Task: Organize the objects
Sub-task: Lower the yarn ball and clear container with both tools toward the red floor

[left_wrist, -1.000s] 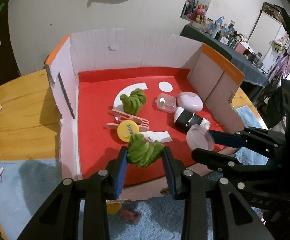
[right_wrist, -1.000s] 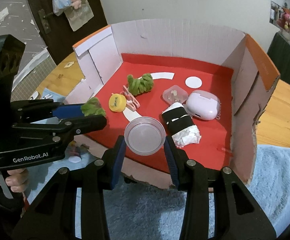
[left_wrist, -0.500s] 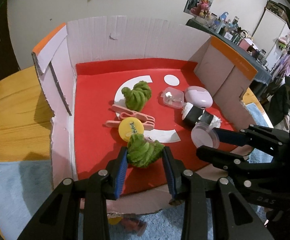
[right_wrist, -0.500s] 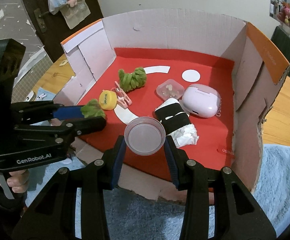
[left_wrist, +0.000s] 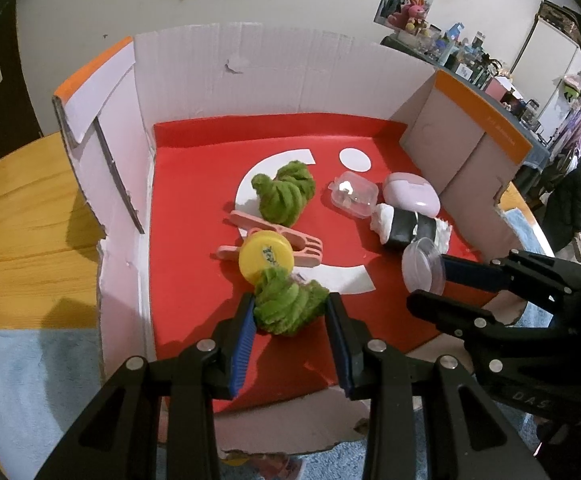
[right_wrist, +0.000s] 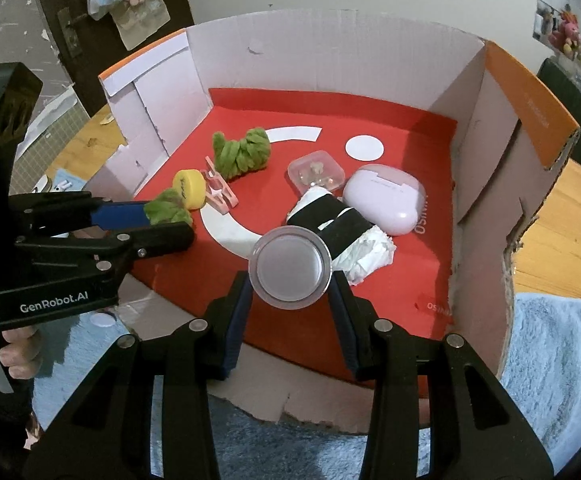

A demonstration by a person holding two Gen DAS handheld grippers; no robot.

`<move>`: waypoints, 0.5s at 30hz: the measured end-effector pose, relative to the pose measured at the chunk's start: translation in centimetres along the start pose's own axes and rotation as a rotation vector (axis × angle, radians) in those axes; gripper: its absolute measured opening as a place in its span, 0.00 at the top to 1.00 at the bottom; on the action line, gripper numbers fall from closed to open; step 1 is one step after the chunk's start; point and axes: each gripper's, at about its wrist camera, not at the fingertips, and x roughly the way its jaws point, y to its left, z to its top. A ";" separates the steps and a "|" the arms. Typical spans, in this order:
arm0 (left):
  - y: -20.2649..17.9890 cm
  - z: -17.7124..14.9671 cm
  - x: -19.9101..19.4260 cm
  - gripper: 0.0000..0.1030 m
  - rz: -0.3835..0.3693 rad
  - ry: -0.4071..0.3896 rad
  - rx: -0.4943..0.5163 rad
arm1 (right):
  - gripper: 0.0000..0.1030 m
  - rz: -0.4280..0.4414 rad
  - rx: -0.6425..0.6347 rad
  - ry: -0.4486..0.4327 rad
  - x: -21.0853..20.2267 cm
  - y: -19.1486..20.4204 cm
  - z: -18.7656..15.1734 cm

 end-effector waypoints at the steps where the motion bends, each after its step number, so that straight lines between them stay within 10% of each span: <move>1: 0.0 0.0 0.0 0.65 -0.001 0.002 -0.001 | 0.63 -0.003 -0.004 0.002 0.0 0.0 -0.1; 15: 0.2 -1.1 -0.4 0.65 -0.003 0.014 0.005 | 0.63 0.002 -0.022 0.036 -0.6 0.1 -0.9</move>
